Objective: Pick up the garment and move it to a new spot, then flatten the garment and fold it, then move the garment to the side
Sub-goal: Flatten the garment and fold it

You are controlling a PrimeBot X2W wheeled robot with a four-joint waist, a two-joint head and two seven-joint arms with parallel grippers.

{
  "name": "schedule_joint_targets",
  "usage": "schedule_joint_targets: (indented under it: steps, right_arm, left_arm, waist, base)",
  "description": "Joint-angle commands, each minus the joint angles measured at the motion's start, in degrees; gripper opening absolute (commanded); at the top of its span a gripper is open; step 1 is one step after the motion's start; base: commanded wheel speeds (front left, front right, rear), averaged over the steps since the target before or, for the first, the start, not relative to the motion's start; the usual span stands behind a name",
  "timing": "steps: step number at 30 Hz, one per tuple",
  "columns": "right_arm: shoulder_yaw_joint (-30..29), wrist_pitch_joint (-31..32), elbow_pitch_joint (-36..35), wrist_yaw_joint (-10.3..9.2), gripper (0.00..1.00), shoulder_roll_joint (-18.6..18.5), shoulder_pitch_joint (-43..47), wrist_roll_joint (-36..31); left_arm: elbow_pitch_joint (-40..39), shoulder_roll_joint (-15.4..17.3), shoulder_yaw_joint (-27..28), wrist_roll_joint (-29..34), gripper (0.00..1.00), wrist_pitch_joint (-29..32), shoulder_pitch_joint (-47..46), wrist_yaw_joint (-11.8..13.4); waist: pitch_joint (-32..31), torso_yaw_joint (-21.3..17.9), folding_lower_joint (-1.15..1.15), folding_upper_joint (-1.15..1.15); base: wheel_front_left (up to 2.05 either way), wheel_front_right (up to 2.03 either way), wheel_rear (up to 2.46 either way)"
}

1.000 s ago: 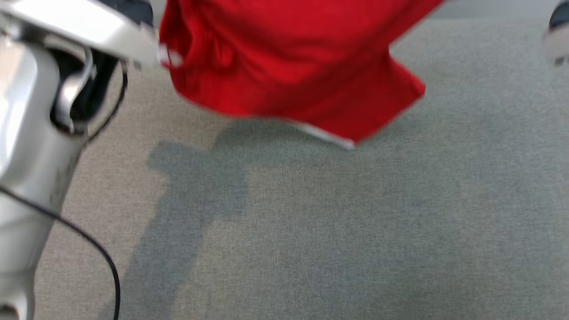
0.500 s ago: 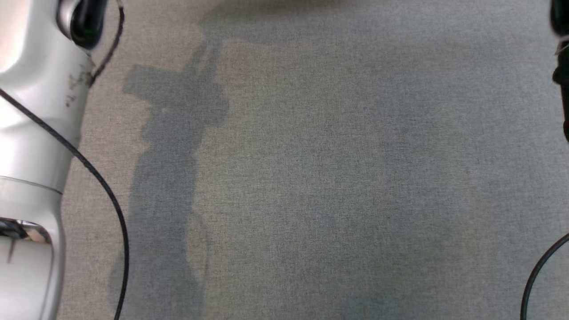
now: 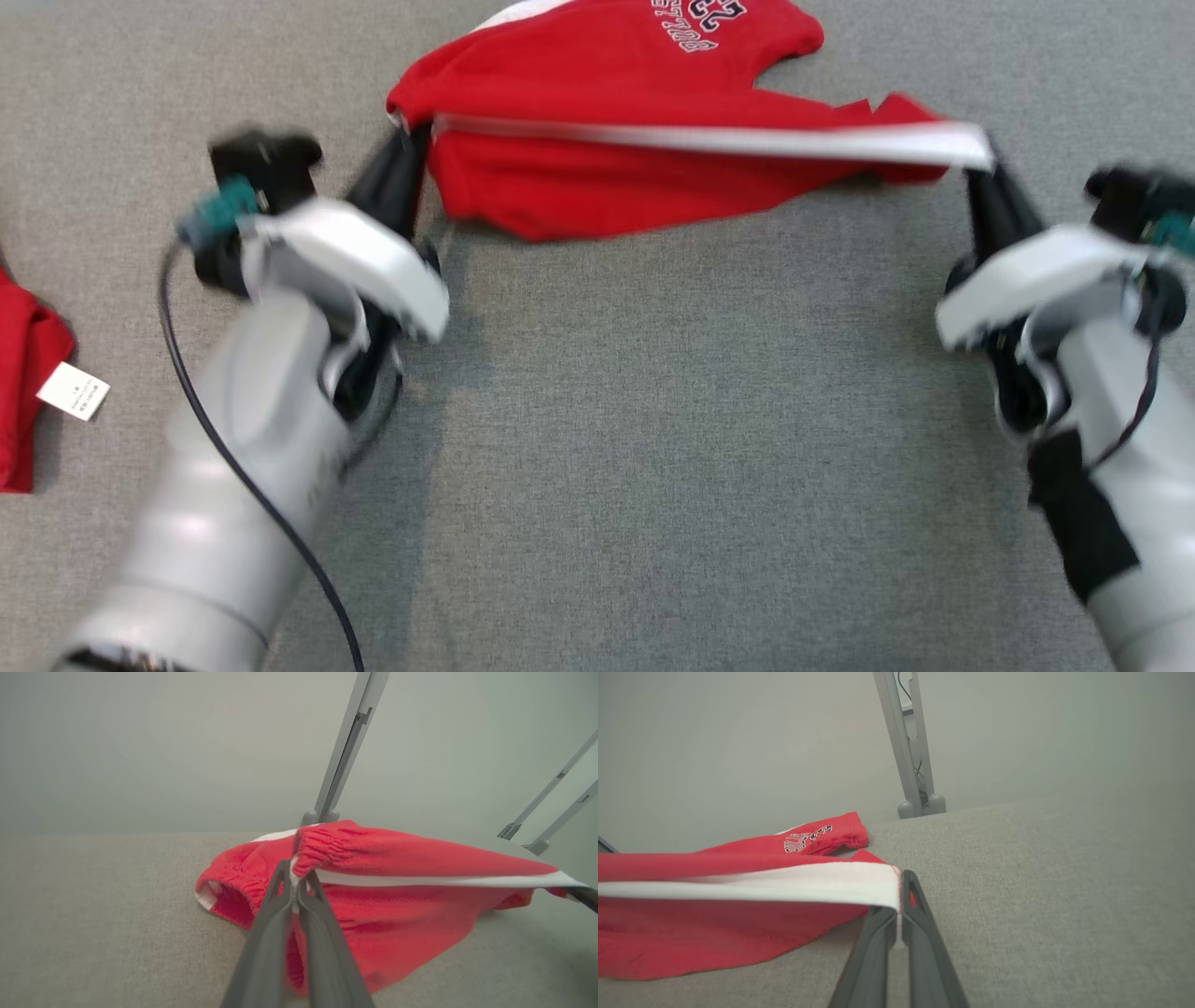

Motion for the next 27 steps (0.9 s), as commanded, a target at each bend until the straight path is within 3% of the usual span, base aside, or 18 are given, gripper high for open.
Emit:
schedule_joint_targets:
  steps: [1, 10, 15, 27]
  right_arm:
    - [0.39, -0.55, -0.92, -0.32, 0.0, -0.78, 2.49, 0.77]
    - [1.26, -0.45, -13.39, -0.24, 0.0, -3.01, 22.63, 3.68]
    - [-1.47, -0.25, -20.01, -0.25, 0.0, -3.04, 34.39, 2.61]
    - [-13.49, 7.53, -40.83, -0.26, 0.0, 3.55, 56.47, -3.47]
  left_arm:
    - [-0.66, 0.69, 0.55, 0.52, 0.0, -0.25, 2.66, 0.19]
    - [-9.82, 0.89, -1.04, 3.87, 0.0, -0.24, 20.89, 0.84]
    - [-17.93, 4.42, -2.3, 4.41, 0.0, 1.37, 30.82, 4.02]
    - [-42.57, 12.42, -3.2, 3.63, 0.0, 10.14, 49.51, 13.53]
  waist:
    - [-0.83, -0.18, 0.0, 0.0]
    - [-5.9, -0.08, 0.0, 0.0]
    - [-9.93, -0.01, 0.0, 0.0]
    - [-15.12, 1.17, 0.0, 0.0]
  base:
    - [0.0, 0.0, 0.0]
    - [0.0, 0.0, 0.0]
    - [0.0, 0.0, 0.0]
    - [0.0, 0.0, 0.0]
